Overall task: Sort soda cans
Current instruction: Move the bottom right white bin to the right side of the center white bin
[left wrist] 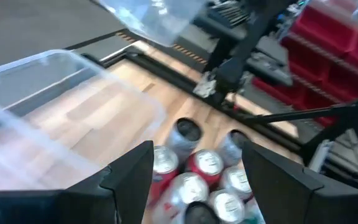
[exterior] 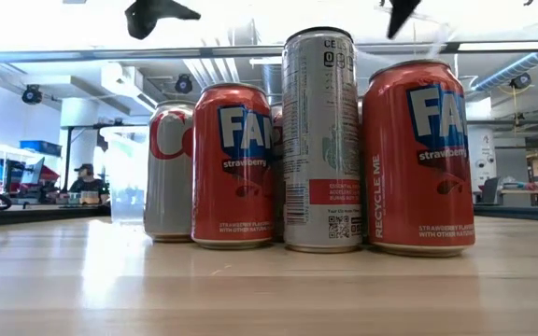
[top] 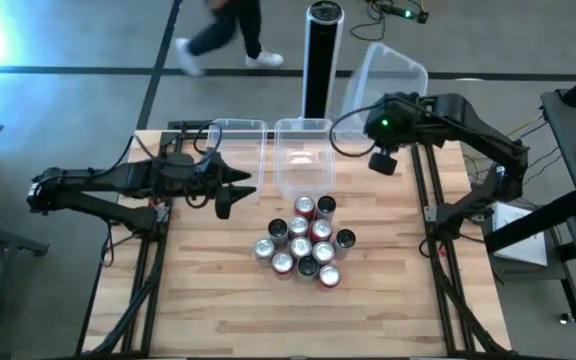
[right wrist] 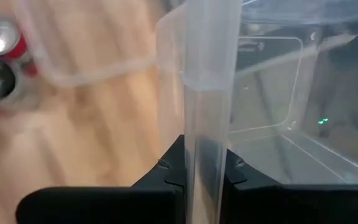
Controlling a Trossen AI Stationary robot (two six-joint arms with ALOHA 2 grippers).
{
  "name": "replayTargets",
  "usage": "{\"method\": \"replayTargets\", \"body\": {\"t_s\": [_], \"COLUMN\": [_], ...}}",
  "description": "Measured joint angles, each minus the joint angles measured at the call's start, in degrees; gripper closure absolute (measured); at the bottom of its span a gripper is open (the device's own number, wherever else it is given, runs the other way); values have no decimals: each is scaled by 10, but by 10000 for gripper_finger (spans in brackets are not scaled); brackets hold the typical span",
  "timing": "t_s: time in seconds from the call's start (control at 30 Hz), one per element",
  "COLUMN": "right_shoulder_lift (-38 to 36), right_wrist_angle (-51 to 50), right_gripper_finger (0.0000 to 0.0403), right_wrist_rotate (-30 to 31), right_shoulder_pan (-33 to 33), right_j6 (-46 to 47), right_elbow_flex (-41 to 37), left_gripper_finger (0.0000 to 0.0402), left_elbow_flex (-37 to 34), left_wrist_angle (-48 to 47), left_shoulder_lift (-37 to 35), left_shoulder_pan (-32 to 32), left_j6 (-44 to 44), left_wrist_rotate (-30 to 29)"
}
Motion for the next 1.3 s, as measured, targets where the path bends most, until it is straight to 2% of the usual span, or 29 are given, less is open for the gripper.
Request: {"method": "replayTargets", "body": {"t_s": [0.27,0.4,0.73,1.03,1.3], "right_shoulder_lift": [-55,-60,-63,-63,-63], "right_wrist_angle": [1,20,132,225,236], "right_gripper_finger": [381,381,381,381,381], "right_wrist_rotate": [-15,-14,-36,-43,-75], "right_shoulder_pan": [1,1,1,1,2], "right_j6": [0,-50,-114,-115,-114], "right_elbow_flex": [-184,-260,-397,-471,-497], "left_gripper_finger": [172,172,172,172,172], "left_elbow_flex": [0,0,0,1,66], "left_wrist_angle": [-16,-7,91,187,161], "left_shoulder_lift": [-40,-44,-3,47,84], "left_shoulder_pan": [58,79,99,108,108], "left_j6": [91,118,117,109,111], "left_wrist_rotate": [19,20,21,14,12]}}
